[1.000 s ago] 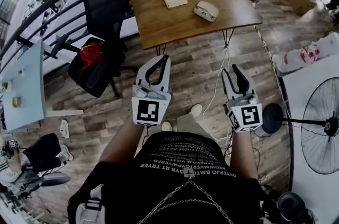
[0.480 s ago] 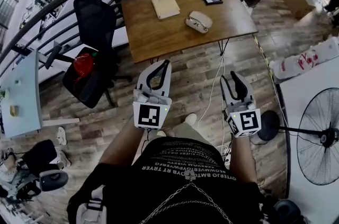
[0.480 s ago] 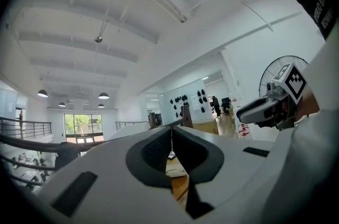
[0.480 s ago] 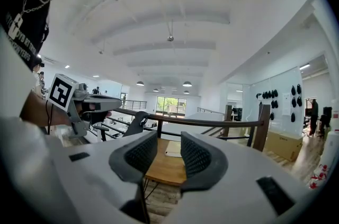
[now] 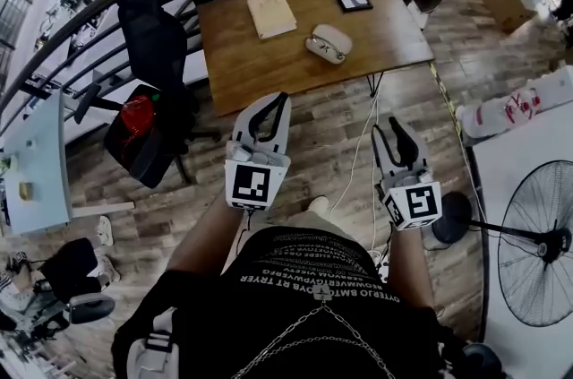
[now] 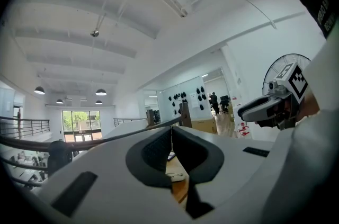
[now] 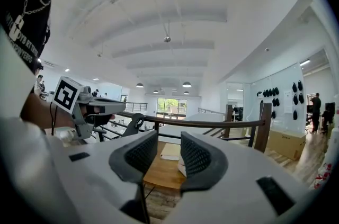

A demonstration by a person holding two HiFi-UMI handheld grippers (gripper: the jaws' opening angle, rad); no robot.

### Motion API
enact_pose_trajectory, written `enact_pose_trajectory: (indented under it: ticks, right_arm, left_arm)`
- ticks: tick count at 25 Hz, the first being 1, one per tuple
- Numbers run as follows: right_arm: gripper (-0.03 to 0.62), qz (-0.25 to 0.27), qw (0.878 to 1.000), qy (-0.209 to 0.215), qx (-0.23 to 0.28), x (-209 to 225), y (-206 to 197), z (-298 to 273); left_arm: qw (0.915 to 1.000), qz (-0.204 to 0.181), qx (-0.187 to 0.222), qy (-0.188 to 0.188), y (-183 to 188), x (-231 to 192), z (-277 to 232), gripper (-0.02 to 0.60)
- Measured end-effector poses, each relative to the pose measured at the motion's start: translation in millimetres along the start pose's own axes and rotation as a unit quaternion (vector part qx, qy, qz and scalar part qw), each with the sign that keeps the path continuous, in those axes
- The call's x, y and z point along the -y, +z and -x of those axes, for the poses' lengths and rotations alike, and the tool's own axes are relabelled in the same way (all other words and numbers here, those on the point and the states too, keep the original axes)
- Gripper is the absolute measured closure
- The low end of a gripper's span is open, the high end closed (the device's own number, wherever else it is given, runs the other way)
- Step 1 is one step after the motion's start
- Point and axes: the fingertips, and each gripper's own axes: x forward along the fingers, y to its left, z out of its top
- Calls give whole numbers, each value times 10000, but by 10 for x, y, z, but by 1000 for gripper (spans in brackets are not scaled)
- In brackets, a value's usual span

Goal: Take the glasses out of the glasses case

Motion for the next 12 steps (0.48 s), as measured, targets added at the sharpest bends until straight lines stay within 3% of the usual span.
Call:
enact_pose_trajectory:
  ticks: [12]
  right_arm:
    - [462,-24,9996,280,78,621,-11,-213]
  left_arm:
    - [9997,16,-120,207,92,141,-564,552]
